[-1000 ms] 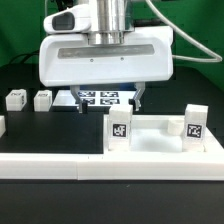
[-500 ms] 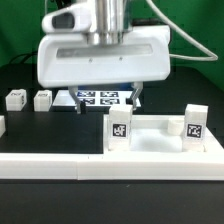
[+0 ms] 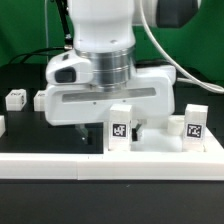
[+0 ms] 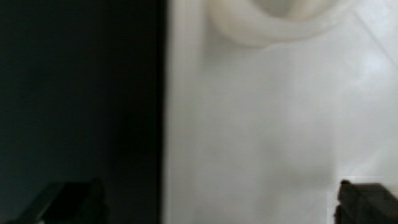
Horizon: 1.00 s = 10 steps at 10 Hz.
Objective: Assemble square table
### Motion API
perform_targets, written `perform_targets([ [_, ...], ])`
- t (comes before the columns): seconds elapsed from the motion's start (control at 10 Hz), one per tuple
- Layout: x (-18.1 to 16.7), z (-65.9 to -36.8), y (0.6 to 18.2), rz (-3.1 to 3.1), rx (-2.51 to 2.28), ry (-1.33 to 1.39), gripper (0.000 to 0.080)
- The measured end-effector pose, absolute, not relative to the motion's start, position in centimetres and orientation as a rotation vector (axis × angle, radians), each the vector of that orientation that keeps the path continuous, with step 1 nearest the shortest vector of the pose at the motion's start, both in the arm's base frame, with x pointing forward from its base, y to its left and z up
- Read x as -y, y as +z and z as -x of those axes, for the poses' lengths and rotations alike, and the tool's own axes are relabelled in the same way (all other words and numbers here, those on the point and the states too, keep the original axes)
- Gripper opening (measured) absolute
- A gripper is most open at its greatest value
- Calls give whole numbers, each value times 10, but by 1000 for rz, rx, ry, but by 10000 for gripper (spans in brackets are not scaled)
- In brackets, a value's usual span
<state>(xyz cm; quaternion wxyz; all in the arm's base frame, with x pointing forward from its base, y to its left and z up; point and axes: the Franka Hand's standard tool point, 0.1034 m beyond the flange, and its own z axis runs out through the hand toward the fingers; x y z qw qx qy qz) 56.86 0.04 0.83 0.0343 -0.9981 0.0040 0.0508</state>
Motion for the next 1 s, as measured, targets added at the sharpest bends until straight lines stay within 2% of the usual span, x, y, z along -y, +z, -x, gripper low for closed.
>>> perform_targets([
  [0.2,2,-567,7,3072,-18,154,648],
  [0.3,2,-567,7,3072,-19,154,601],
  [0.5,3,-567,7,3072,-21,154,329],
  [0.6,5,-567,7,3073,-25,153,329],
  [0.7,10,-567,7,3078,-37,153,146],
  [0.8,14,-567,6,3081,-47,154,50],
  [1.0,15,-566,6,3081,-49,155,48],
])
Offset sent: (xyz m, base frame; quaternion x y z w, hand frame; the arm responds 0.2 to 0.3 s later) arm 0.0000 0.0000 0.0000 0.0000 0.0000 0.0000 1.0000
